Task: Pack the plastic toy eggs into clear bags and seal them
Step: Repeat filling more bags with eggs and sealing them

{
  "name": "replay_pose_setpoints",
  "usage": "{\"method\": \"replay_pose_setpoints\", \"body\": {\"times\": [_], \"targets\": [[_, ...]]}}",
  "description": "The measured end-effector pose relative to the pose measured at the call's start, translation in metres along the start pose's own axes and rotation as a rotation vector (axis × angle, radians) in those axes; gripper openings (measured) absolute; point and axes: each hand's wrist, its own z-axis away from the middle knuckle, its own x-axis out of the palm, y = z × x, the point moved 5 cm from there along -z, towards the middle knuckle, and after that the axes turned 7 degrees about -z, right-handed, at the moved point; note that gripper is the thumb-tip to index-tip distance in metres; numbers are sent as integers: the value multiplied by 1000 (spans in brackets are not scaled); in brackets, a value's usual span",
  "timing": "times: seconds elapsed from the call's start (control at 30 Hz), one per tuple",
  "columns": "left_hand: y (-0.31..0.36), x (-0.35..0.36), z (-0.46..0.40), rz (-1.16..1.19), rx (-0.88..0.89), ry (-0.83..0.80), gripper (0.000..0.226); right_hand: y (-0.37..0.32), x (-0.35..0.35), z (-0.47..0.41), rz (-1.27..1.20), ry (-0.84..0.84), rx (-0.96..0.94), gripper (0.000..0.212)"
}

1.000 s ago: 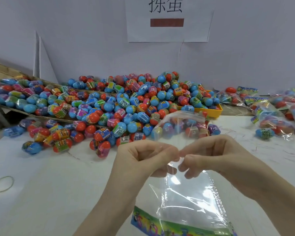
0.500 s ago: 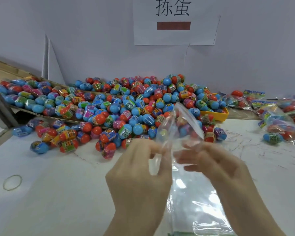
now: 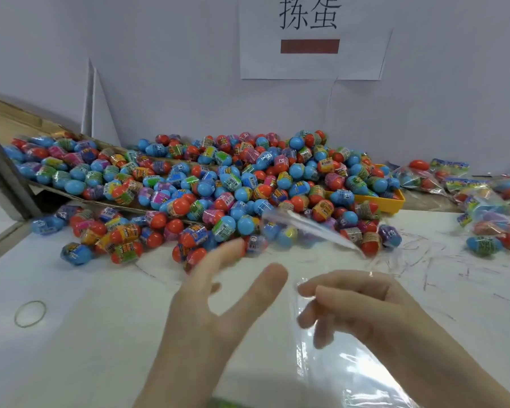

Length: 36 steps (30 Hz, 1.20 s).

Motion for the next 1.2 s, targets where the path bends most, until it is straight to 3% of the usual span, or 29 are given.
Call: {"method": "replay_pose_setpoints", "body": {"times": [0.07,0.13,0.2,0.27,0.37,0.5,0.73,0.83,0.93,1.0,1.07,1.13,1.2], "targets": [[-7,10,-4,142,-116,-267,43,3,2,-4,98,-69,20,17],[-13,11,-5,194,-159,-251,11,1,5,-12,215,-124,20,22],[-26,8,-6,243,-196,-144,16,-6,-6,-27,268,-72,-13,32],[-40,5,-7,284,-252,-93,19,-10,-34,-50,332,146,-90,26],[-51,5,-6,320,-315,-77,5,-7,-58,-87,843,323,-261,9],[-55,6,-6,344,-351,-74,27,21,-57,-118,1619,109,-376,43],[-59,6,-5,347,-352,-131,21,29,-49,-129,1855,20,-525,32],[-59,6,-5,352,-323,-100,10,22,-50,-122,1653,146,-616,29],[-57,6,-6,352,-281,-58,10,-2,-56,-104,970,384,-575,29],[-51,7,-6,360,-241,-34,8,-13,-49,-89,517,326,-491,23],[-43,8,-6,356,-198,-23,16,-30,-33,-64,263,182,-545,28],[-38,11,-5,344,-172,-17,22,-44,-11,-38,231,-44,-615,37],[-32,13,-5,331,-157,-31,19,-50,6,-20,348,-176,-645,36]]}}
